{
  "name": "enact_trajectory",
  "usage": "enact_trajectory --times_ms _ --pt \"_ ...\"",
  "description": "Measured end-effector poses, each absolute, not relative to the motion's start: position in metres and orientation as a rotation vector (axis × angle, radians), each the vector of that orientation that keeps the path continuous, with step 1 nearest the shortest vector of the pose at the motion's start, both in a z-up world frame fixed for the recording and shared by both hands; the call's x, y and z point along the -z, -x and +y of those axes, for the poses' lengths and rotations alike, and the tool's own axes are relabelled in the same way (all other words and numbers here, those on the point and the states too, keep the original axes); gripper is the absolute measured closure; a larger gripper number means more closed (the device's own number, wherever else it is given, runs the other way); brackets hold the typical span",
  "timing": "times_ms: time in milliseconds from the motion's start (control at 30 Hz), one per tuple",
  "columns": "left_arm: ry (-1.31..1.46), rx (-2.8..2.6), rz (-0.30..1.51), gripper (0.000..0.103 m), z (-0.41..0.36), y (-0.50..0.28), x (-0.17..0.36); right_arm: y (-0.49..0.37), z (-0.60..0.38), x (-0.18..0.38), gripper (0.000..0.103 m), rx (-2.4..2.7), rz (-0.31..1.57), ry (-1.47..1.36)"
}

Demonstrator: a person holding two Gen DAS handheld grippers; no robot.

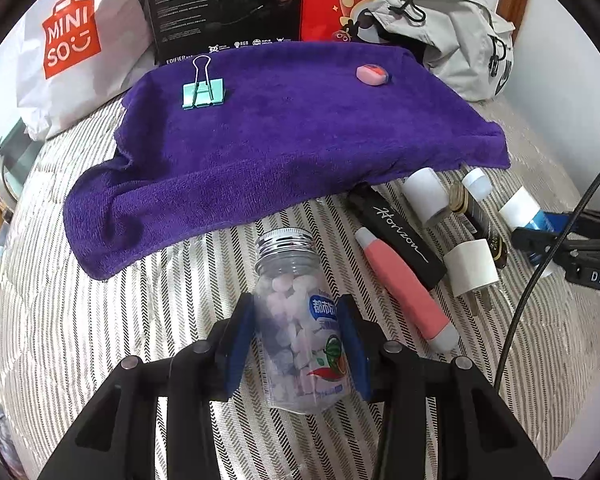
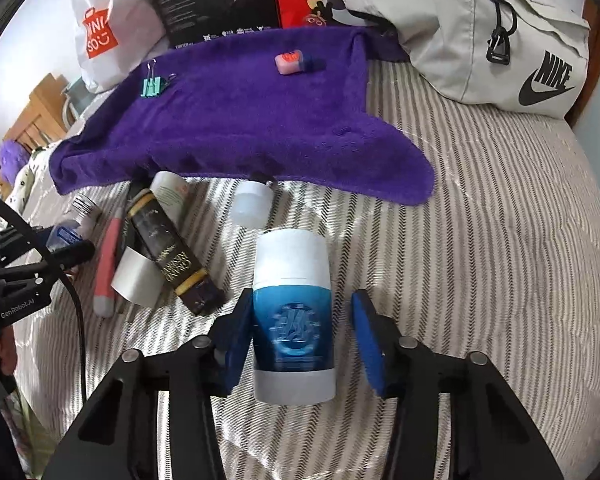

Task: Organize rigid objects
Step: 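Set the jar by the clip with the left gripper while the right places the deodorant on the towel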

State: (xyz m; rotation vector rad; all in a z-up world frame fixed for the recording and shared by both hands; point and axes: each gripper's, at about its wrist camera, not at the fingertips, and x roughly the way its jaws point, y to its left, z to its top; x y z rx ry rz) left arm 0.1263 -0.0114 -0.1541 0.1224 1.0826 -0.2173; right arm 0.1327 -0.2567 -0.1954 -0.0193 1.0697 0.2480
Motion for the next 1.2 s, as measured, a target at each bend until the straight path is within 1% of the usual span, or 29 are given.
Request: enact_trajectory --times_ms 167,233,300,533,733,1100,1200 --pt "-0.135 0.19 1.06 0.062 -0.016 -0.127 0.156 -0.132 -0.246 0.197 0.058 -0.217 1.035 0.095" --pt "-0.13 0.192 1.062 0.064 -0.015 -0.128 0.157 -0.131 -0.248 0.196 0.06 -0.227 1.039 0.097" --pt "-0.128 0.208 1.072 0.064 -0.013 -0.128 0.156 -0.129 -0.249 0.195 0.065 -0.235 1.06 0.105" --pt "-0.14 0.196 1.054 0.064 -0.015 -0.125 0.158 -0.122 -0.249 0.196 0.065 -0.224 1.036 0.104" --pt "-0.164 0.213 1.083 0.064 -0.017 -0.129 0.156 -0.129 -0.246 0.195 0.067 -0.247 1.059 0.138" --pt "-0.149 0.217 1.079 0.064 -0.015 -0.131 0.157 -0.13 -0.251 0.195 0.067 -0.256 1.048 0.085" --pt "-0.121 0.216 1.061 0.064 -0.012 -0.128 0.157 -0.13 -0.258 0.194 0.067 -0.275 1.056 0.032"
